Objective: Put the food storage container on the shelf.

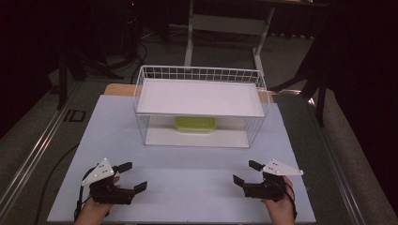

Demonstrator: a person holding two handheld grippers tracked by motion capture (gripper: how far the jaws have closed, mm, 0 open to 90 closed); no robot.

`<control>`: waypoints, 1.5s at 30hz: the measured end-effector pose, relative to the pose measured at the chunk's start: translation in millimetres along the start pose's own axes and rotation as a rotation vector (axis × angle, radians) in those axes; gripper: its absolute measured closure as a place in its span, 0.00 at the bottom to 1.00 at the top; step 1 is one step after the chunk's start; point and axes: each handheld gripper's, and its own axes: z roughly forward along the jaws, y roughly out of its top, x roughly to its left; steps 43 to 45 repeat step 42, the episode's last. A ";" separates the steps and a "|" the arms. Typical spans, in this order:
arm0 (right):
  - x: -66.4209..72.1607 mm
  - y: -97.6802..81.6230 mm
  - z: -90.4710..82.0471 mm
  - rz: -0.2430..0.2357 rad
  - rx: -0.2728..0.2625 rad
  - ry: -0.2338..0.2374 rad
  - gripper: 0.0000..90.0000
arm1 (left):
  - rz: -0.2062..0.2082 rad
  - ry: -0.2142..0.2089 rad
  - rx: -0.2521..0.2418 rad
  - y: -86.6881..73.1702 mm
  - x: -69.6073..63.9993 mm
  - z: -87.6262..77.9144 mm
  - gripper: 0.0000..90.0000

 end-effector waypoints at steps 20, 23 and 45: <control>-16.2 -16.5 11.6 -0.023 0.023 0.017 0.16 | 0.047 0.033 0.010 -6.1 2.1 3.7 0.07; -17.0 -14.7 9.9 0.001 -0.001 0.037 0.16 | 0.034 0.031 0.008 -7.2 3.7 4.9 0.07; -15.4 -15.6 13.8 -0.021 0.012 0.014 0.16 | 0.025 0.032 0.008 -8.2 5.1 6.3 0.07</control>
